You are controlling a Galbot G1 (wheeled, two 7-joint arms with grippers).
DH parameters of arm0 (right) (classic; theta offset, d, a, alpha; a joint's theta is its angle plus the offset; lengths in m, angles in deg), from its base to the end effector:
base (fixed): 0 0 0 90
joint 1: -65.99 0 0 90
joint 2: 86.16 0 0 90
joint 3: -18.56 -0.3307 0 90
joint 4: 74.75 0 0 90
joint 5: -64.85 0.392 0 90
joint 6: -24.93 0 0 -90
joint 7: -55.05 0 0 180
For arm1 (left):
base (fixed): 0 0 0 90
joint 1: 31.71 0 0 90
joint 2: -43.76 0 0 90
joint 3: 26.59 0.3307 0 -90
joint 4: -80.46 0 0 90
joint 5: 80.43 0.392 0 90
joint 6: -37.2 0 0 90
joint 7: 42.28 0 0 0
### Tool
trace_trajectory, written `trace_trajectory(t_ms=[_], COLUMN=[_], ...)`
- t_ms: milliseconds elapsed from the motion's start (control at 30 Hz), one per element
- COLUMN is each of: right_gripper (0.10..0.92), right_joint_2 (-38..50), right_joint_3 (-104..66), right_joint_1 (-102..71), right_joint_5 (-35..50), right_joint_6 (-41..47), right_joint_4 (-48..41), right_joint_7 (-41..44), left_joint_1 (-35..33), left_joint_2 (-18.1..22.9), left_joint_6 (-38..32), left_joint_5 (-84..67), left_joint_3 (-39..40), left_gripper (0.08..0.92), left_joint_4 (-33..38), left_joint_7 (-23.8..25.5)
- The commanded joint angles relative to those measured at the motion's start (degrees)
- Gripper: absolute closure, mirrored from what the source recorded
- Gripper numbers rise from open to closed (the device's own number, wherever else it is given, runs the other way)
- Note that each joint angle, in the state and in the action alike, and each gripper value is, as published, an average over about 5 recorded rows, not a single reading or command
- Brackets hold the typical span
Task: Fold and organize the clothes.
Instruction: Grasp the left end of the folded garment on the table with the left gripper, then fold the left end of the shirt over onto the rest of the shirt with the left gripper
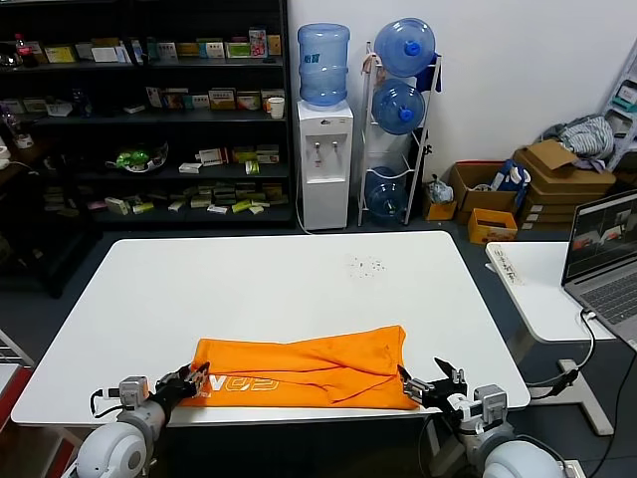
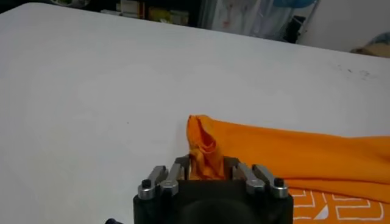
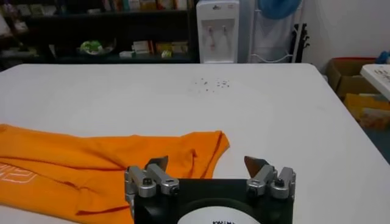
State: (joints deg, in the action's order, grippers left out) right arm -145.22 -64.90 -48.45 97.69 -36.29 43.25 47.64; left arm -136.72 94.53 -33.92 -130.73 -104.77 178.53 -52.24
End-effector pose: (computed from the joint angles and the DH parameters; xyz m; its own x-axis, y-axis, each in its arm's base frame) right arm 0.2526 -0.0416 -0.2752 -0.8200 -0.2208 0.5281 -0.2149 0.9739 0.0735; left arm 0.2986 0.1128 -0.3532 -0.7956 0.1280 0.5922 0.0374 0.9859 -0.1628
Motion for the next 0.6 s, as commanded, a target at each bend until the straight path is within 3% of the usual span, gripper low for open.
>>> trace_trajectory(t_ms=[33, 333, 600], right_gripper=[0.203, 0.203, 0.203], right_joint_2=[0.0, -0.3, -1.1], right_joint_3=[-0.1, 0.2, 1.5], right_joint_1=[0.0, 0.7, 3.3], right_joint_5=[0.0, 0.1, 0.0], right_joint_6=[0.0, -0.1, -0.6], right_joint_4=[0.1, 0.1, -0.5], right_joint_7=[0.0, -0.1, -0.3], left_joint_1=[-0.2, -0.9, -9.0], left_joint_2=[-0.3, -2.0, -12.8], left_joint_6=[0.5, 0.4, 0.3], left_joint_5=[-0.7, 0.0, 1.5], left_joint_3=[0.0, -2.5, -17.4], left_gripper=[0.623, 0.859, 0.874], left_joint_4=[1.5, 3.9, 4.8], left_joint_7=[-0.1, -0.6, 2.3])
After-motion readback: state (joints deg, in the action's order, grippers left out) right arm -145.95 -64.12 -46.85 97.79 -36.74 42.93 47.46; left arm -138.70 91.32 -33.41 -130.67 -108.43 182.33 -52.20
